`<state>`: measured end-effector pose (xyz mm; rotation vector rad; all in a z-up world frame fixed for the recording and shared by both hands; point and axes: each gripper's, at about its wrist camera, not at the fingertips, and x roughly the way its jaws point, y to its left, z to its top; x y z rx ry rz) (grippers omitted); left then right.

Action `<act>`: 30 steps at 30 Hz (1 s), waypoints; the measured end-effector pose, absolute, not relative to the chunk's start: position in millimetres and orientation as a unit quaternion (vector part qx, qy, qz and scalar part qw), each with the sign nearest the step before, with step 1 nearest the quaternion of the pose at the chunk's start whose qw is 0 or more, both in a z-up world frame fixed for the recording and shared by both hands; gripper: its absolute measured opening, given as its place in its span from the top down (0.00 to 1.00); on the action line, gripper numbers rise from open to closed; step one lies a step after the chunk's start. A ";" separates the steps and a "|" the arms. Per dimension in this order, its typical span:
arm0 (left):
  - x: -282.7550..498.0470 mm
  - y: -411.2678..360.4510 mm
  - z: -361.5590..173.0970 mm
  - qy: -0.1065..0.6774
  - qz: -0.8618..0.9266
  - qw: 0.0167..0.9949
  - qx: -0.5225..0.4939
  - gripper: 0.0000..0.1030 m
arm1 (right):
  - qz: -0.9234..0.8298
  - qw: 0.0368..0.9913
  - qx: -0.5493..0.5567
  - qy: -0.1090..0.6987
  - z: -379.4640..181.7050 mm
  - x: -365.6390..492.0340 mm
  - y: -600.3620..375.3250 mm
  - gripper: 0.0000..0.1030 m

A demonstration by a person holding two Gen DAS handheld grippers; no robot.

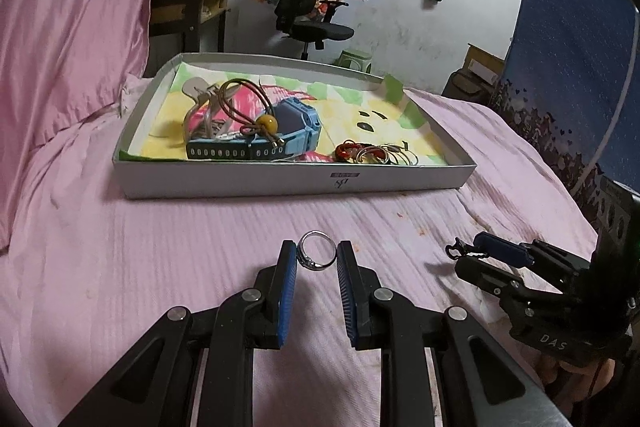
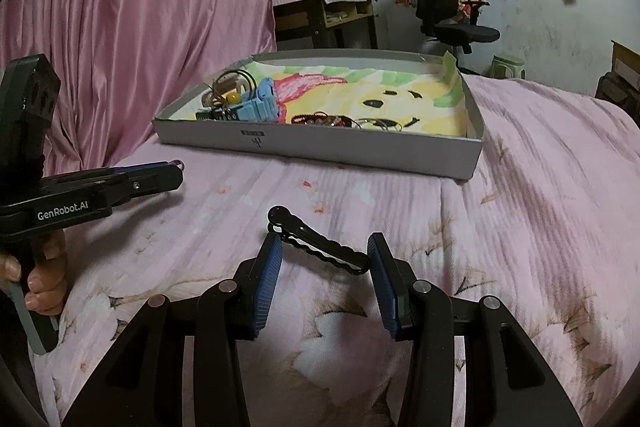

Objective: Organize jewelry
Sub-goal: 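Lift and carry the ring toward the tray with left tool while right tool carries the chain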

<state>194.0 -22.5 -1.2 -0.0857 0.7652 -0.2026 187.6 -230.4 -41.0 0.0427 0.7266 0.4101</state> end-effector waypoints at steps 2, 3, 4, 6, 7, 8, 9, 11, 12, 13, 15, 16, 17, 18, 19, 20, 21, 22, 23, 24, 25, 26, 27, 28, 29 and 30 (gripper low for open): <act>192.6 -22.5 1.1 0.369 -0.097 0.924 -0.040 0.81 | 0.200 0.915 0.020 0.349 -39.1 187.1 -230.4 0.61; 192.2 -22.4 1.8 0.368 -0.096 0.924 -0.040 0.81 | 0.201 0.916 0.021 0.347 -38.0 186.7 -230.8 0.61; 191.8 -22.1 3.1 0.366 -0.095 0.925 -0.040 0.81 | 0.203 0.916 0.021 0.344 -36.3 186.4 -231.3 0.61; 191.8 -22.0 5.5 0.364 -0.094 0.926 -0.039 0.81 | 0.204 0.918 0.021 0.341 -33.8 184.9 -232.4 0.61; 191.4 -22.1 6.3 0.363 -0.094 0.926 -0.038 0.81 | 0.205 0.918 0.021 0.339 -31.9 184.9 -232.6 0.61; 191.5 -22.8 7.9 0.361 -0.095 0.927 -0.035 0.81 | 0.206 0.918 0.020 0.337 -30.7 184.8 -232.5 0.61; 191.7 -23.0 8.9 0.360 -0.095 0.928 -0.034 0.81 | 0.207 0.919 0.020 0.336 -29.0 185.0 -232.6 0.61; 191.8 -23.9 12.4 0.355 -0.095 0.929 -0.031 0.81 | 0.208 0.920 0.020 0.333 -27.1 184.8 -232.8 0.61; 191.7 -24.4 13.9 0.353 -0.096 0.930 -0.029 0.81 | 0.209 0.920 0.021 0.331 -25.8 185.2 -232.8 0.61; 191.6 -25.2 16.2 0.349 -0.097 0.932 -0.026 0.81 | 0.210 0.920 0.022 0.329 -24.4 185.7 -233.2 0.61; 191.1 -26.2 19.2 0.345 -0.098 0.933 -0.024 0.81 | 0.210 0.921 0.023 0.326 -21.7 186.8 -233.1 0.61; 190.8 -26.4 20.9 0.342 -0.099 0.934 -0.022 0.81 | 0.211 0.922 0.023 0.324 -20.3 187.4 -232.9 0.61; 190.8 -26.9 22.6 0.339 -0.099 0.935 -0.022 0.81 | 0.211 0.923 0.022 0.322 -19.0 187.8 -232.4 0.61; 191.4 -26.8 24.4 0.336 -0.099 0.936 -0.021 0.81 | 0.211 0.923 0.022 0.320 -18.0 188.2 -231.7 0.61; 192.2 -26.2 26.2 0.334 -0.099 0.937 -0.023 0.81 | 0.212 0.924 0.021 0.318 -16.8 188.7 -230.8 0.61; 193.0 -25.5 27.8 0.332 -0.098 0.938 -0.024 0.81 | 0.212 0.925 0.021 0.316 -15.4 189.3 -229.9 0.61; 193.8 -24.2 30.2 0.327 -0.097 0.939 -0.027 0.81 | 0.212 0.925 0.020 0.314 -14.6 189.3 -228.6 0.61; 194.1 -23.1 32.0 0.324 -0.096 0.941 -0.028 0.81 | 0.212 0.926 0.019 0.312 -13.3 190.2 -227.7 0.61; 194.7 -21.8 34.3 0.319 -0.094 0.943 -0.028 0.81 | 0.212 0.927 0.019 0.309 -11.4 190.9 -226.8 0.61; 195.5 -19.9 36.7 0.315 -0.093 0.944 -0.029 0.81 | 0.211 0.928 0.020 0.306 -9.9 191.5 -226.1 0.61; 197.0 -18.2 39.5 0.311 -0.091 0.946 -0.030 0.81 | 0.211 0.929 0.021 0.303 -8.3 192.6 -225.5 0.61; 198.2 -16.5 41.3 0.307 -0.089 0.947 -0.031 0.81 | 0.210 0.930 0.021 0.301 -6.8 193.8 -224.7 0.61; 200.4 -13.5 44.3 0.303 -0.087 0.948 -0.034 0.81 | 0.209 0.931 0.023 0.298 -5.4 195.1 -224.2 0.61; 202.0 -11.7 46.2 0.301 -0.086 0.949 -0.036 0.81 | 0.208 0.932 0.025 0.296 -3.9 196.8 -223.7 0.61; 204.4 -9.2 48.6 0.298 -0.082 0.950 -0.037 0.81 | 0.206 0.933 0.027 0.294 -2.7 198.4 -223.0 0.61; 206.1 -7.7 50.1 0.296 -0.080 0.951 -0.038 0.81 | 0.204 0.934 0.030 0.291 -0.9 200.8 -222.6 0.61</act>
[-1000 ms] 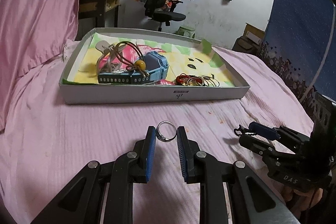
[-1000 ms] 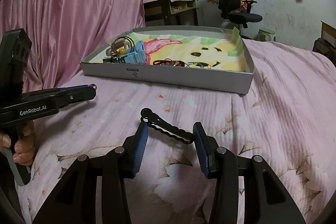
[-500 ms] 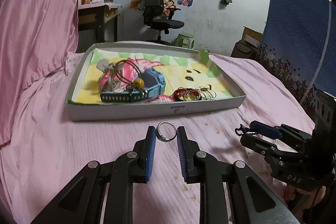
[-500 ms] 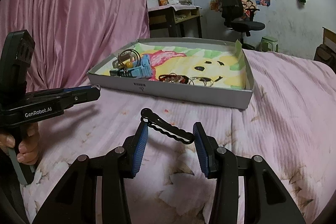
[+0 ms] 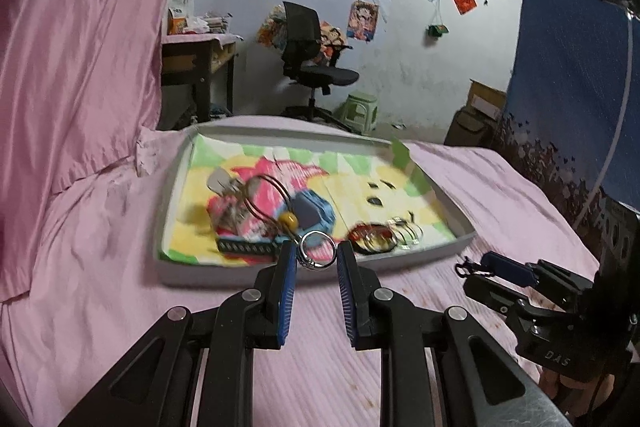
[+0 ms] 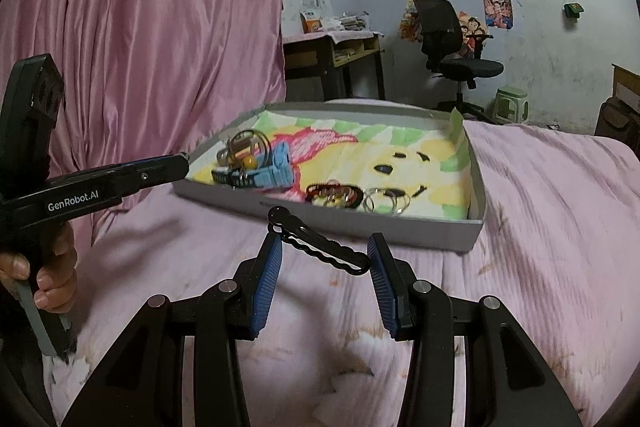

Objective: Organize jewelry
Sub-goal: 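Lift and carry the ring toward the tray with left tool while right tool carries the chain, then lower and release the ring in the tray with left tool while right tool releases the chain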

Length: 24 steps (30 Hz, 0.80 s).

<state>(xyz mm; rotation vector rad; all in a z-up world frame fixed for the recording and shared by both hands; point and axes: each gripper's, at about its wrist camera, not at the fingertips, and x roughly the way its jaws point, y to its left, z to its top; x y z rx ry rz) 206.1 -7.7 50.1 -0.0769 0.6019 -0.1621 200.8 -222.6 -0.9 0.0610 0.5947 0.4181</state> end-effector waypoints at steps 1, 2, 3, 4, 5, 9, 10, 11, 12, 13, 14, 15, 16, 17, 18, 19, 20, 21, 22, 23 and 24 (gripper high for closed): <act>208.7 -5.2 52.2 0.293 -0.077 0.952 -0.039 0.81 | 0.203 0.935 0.031 0.289 0.2 202.1 -221.8 0.61; 211.1 -3.6 53.7 0.292 -0.074 0.953 -0.039 0.81 | 0.200 0.936 0.032 0.286 1.8 204.0 -220.6 0.61; 213.5 -1.8 54.9 0.289 -0.071 0.954 -0.039 0.81 | 0.198 0.938 0.032 0.283 3.6 205.8 -220.1 0.61; 217.0 0.1 56.3 0.287 -0.066 0.955 -0.037 0.81 | 0.195 0.939 0.033 0.280 6.0 209.3 -219.3 0.61; 219.9 1.3 56.9 0.285 -0.063 0.956 -0.036 0.81 | 0.193 0.940 0.034 0.278 7.3 211.6 -218.1 0.61; 229.7 3.4 56.7 0.283 -0.053 0.957 -0.035 0.81 | 0.185 0.944 0.043 0.269 13.7 224.8 -215.4 0.61; 233.5 3.6 56.2 0.283 -0.050 0.957 -0.034 0.81 | 0.183 0.945 0.044 0.268 14.3 226.5 -214.6 0.61; 236.0 4.1 56.4 0.283 -0.048 0.957 -0.033 0.81 | 0.181 0.946 0.044 0.266 15.1 230.6 -213.0 0.61; 239.1 4.0 55.8 0.284 -0.047 0.957 -0.032 0.81 | 0.181 0.946 0.044 0.266 15.4 233.2 -211.8 0.61; 242.5 4.3 54.6 0.285 -0.046 0.957 -0.031 0.81 | 0.179 0.946 0.044 0.267 14.9 238.6 -209.5 0.61; 244.4 4.4 53.6 0.285 -0.044 0.957 -0.030 0.81 | 0.179 0.946 0.045 0.268 14.4 241.7 -207.4 0.61; 247.6 4.9 52.6 0.287 -0.044 0.957 -0.029 0.81 | 0.178 0.945 0.047 0.270 13.3 245.4 -205.7 0.61; 251.6 5.6 51.0 0.289 -0.042 0.956 -0.027 0.81 | 0.178 0.944 0.048 0.272 12.0 248.9 -204.1 0.61; 253.5 6.0 50.1 0.289 -0.041 0.956 -0.025 0.81 | 0.176 0.944 0.048 0.275 10.1 253.4 -202.0 0.61; 256.5 6.7 48.6 0.291 -0.041 0.955 -0.023 0.81 | 0.175 0.944 0.047 0.276 8.7 256.1 -200.3 0.61; 259.6 7.4 46.9 0.294 -0.039 0.955 -0.021 0.81 | 0.175 0.943 0.046 0.279 6.5 259.2 -198.4 0.61; 262.5 8.5 45.0 0.296 -0.038 0.954 -0.019 0.81 | 0.173 0.943 0.046 0.282 4.3 262.6 -196.7 0.61; 265.2 9.4 43.2 0.300 -0.036 0.953 -0.019 0.81 | 0.173 0.942 0.047 0.284 2.3 265.1 -195.6 0.61; 267.7 9.7 42.0 0.304 -0.035 0.952 -0.018 0.81 | 0.172 0.941 0.048 0.288 -0.4 268.9 -193.8 0.61; 270.0 10.5 40.7 0.307 -0.034 0.951 -0.018 0.81 | 0.170 0.940 0.048 0.291 -2.7 270.2 -192.8 0.61; 272.7 12.1 39.3 0.310 -0.033 0.950 -0.020 0.81 | 0.167 0.939 0.048 0.296 -5.1 273.2 -191.3 0.61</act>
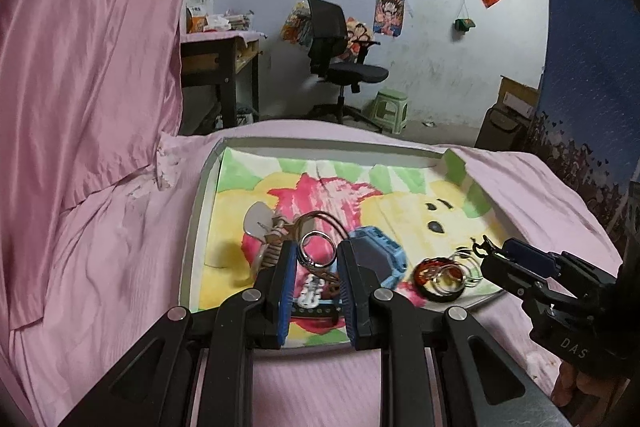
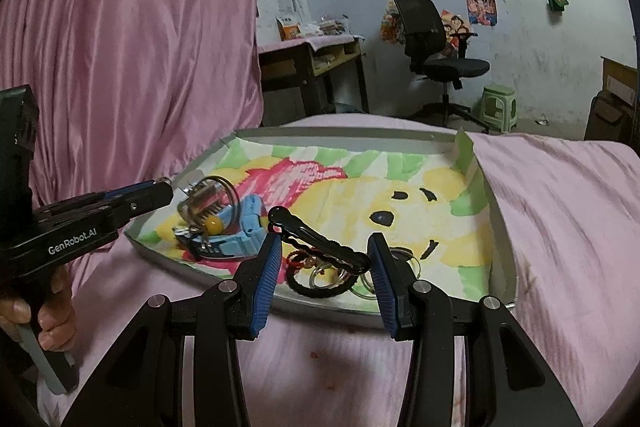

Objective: Organize jewelry
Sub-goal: 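Lower and release the ring in the tray with left tool while right tool releases the chain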

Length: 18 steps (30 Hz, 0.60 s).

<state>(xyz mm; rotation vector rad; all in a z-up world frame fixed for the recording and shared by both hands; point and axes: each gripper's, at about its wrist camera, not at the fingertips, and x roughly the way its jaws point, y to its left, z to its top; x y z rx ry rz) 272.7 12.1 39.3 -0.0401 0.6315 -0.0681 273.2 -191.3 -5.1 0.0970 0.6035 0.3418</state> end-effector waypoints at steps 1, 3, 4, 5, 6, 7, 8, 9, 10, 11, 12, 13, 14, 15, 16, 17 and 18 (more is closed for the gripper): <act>275.3 13.9 37.7 0.315 -0.033 0.948 -0.022 0.81 | 0.167 0.939 0.048 0.298 -6.8 274.7 -190.7 0.61; 278.2 16.5 35.4 0.321 -0.032 0.946 -0.026 0.81 | 0.163 0.937 0.046 0.304 -9.7 278.7 -187.9 0.61; 280.2 17.5 33.9 0.325 -0.032 0.945 -0.027 0.81 | 0.162 0.937 0.045 0.307 -11.2 280.5 -187.0 0.61; 282.3 18.4 32.5 0.330 -0.032 0.943 -0.026 0.81 | 0.160 0.935 0.044 0.312 -12.7 282.5 -186.1 0.61; 283.5 19.1 31.2 0.334 -0.031 0.942 -0.026 0.81 | 0.157 0.934 0.043 0.317 -14.3 284.6 -185.4 0.61; 285.0 19.7 29.6 0.338 -0.031 0.940 -0.027 0.81 | 0.154 0.932 0.043 0.324 -16.5 287.3 -184.3 0.61; 286.4 19.9 28.7 0.342 -0.031 0.939 -0.028 0.81 | 0.153 0.932 0.043 0.327 -17.1 288.7 -184.3 0.61; 287.5 20.2 27.4 0.347 -0.031 0.937 -0.029 0.81 | 0.151 0.931 0.042 0.331 -18.3 290.4 -183.6 0.61; 288.1 20.1 26.0 0.351 -0.030 0.936 -0.029 0.81 | 0.149 0.929 0.041 0.336 -19.6 292.0 -183.0 0.61; 289.2 21.1 24.4 0.355 -0.030 0.934 -0.031 0.81 | 0.146 0.928 0.040 0.341 -20.9 293.7 -182.4 0.61; 290.0 22.1 22.9 0.358 -0.029 0.933 -0.034 0.81 | 0.145 0.927 0.040 0.345 -22.2 295.3 -182.2 0.61; 290.6 22.8 21.4 0.361 -0.029 0.932 -0.036 0.81 | 0.144 0.926 0.040 0.348 -23.4 296.9 -182.4 0.61; 291.3 23.6 20.4 0.363 -0.028 0.930 -0.038 0.81 | 0.143 0.924 0.039 0.352 -24.5 298.3 -182.1 0.61; 292.2 24.7 19.2 0.367 -0.029 0.929 -0.041 0.81 | 0.142 0.924 0.039 0.354 -25.7 298.2 -182.0 0.61; 293.2 25.3 18.3 0.369 -0.029 0.928 -0.042 0.81 | 0.142 0.923 0.038 0.356 -26.5 298.6 -182.4 0.61; 294.3 25.7 17.5 0.372 -0.029 0.927 -0.043 0.81 | 0.141 0.922 0.038 0.359 -27.0 300.5 -182.1 0.61; 295.0 26.3 16.5 0.375 -0.029 0.925 -0.044 0.81 | 0.141 0.921 0.037 0.361 -27.7 301.0 -181.9 0.61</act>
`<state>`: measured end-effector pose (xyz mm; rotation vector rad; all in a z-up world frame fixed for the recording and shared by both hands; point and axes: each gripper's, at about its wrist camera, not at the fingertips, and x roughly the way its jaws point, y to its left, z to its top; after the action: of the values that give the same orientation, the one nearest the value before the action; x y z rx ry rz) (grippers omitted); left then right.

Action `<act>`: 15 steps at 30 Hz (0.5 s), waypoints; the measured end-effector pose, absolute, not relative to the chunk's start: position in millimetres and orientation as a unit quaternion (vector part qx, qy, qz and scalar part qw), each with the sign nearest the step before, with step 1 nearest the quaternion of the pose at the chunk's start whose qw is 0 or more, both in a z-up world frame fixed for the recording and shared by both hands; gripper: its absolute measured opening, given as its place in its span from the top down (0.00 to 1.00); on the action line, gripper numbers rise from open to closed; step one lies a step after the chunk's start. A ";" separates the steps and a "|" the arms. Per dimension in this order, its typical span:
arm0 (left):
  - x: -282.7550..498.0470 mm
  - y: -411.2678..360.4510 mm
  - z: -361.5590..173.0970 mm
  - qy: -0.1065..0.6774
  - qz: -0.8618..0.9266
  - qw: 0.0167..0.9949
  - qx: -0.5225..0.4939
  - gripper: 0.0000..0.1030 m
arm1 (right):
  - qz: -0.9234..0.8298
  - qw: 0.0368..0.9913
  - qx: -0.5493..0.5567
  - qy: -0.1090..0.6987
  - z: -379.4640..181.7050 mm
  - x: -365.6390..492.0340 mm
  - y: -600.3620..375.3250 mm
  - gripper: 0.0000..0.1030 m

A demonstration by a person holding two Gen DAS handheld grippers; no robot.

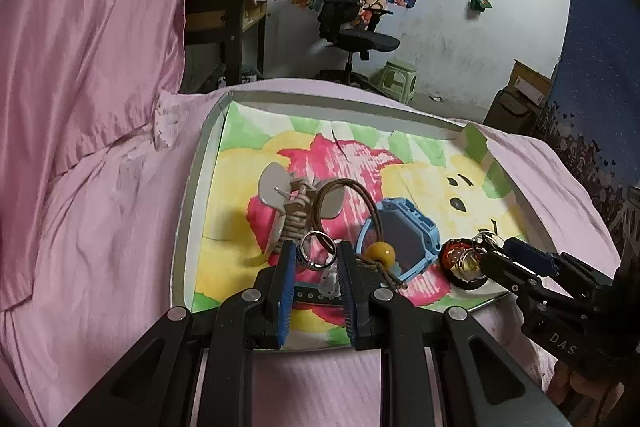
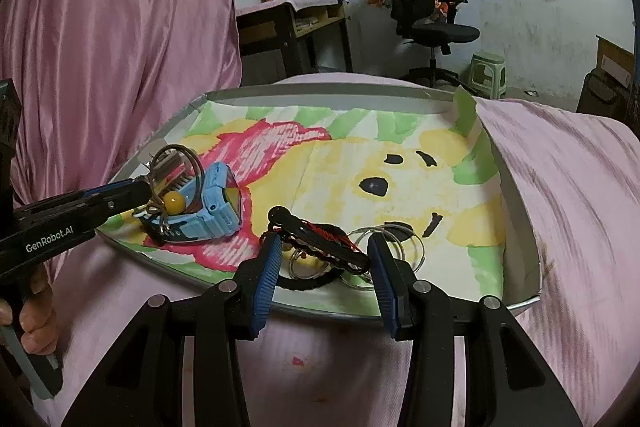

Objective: Organize jewelry
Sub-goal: 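Lower and release the ring in the tray with left tool while right tool releases the chain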

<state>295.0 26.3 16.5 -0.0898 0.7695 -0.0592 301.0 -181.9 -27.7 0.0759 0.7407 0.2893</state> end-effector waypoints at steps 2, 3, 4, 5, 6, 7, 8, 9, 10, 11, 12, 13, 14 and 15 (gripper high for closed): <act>296.3 27.4 14.5 0.381 -0.028 0.923 -0.045 0.81 | 0.141 0.920 0.036 0.364 -28.5 301.6 -182.5 0.61; 296.7 27.8 13.7 0.383 -0.029 0.922 -0.047 0.81 | 0.141 0.919 0.035 0.365 -29.0 301.7 -181.9 0.61; 297.0 27.7 13.2 0.384 -0.028 0.922 -0.048 0.81 | 0.141 0.919 0.034 0.366 -29.2 301.8 -181.2 0.61; 297.1 27.6 12.9 0.385 -0.028 0.921 -0.048 0.81 | 0.141 0.919 0.033 0.366 -29.2 301.5 -180.8 0.61; 297.3 27.2 12.5 0.387 -0.028 0.921 -0.048 0.81 | 0.141 0.919 0.034 0.366 -29.3 301.5 -180.9 0.61; 297.5 27.2 12.3 0.388 -0.027 0.920 -0.048 0.81 | 0.141 0.919 0.034 0.367 -29.4 301.5 -180.6 0.61; 297.6 27.5 12.4 0.388 -0.025 0.920 -0.048 0.81 | 0.141 0.919 0.034 0.367 -29.4 301.2 -180.7 0.61; 297.9 27.8 12.2 0.388 -0.023 0.920 -0.050 0.81 | 0.141 0.919 0.034 0.367 -29.3 301.2 -180.7 0.61; 298.0 28.1 12.0 0.389 -0.020 0.920 -0.052 0.81 | 0.141 0.919 0.034 0.367 -29.2 301.3 -180.7 0.61; 297.7 29.1 11.8 0.388 -0.019 0.920 -0.058 0.81 | 0.140 0.919 0.034 0.367 -29.2 301.3 -180.6 0.61; 297.7 29.9 11.7 0.387 -0.020 0.920 -0.062 0.81 | 0.140 0.919 0.034 0.367 -29.1 301.3 -180.8 0.61; 297.4 30.8 11.3 0.387 -0.020 0.919 -0.065 0.81 | 0.140 0.919 0.034 0.367 -29.1 301.3 -180.9 0.61; 297.2 31.2 10.9 0.387 -0.021 0.919 -0.066 0.81 | 0.141 0.919 0.034 0.367 -29.1 301.4 -180.8 0.61; 296.9 31.4 10.6 0.387 -0.021 0.919 -0.066 0.81 | 0.141 0.919 0.034 0.367 -29.1 301.3 -180.6 0.61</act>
<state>296.9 31.4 10.6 -0.1359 0.7957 -0.0431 301.3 -180.6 -29.1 0.0692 0.7545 0.2898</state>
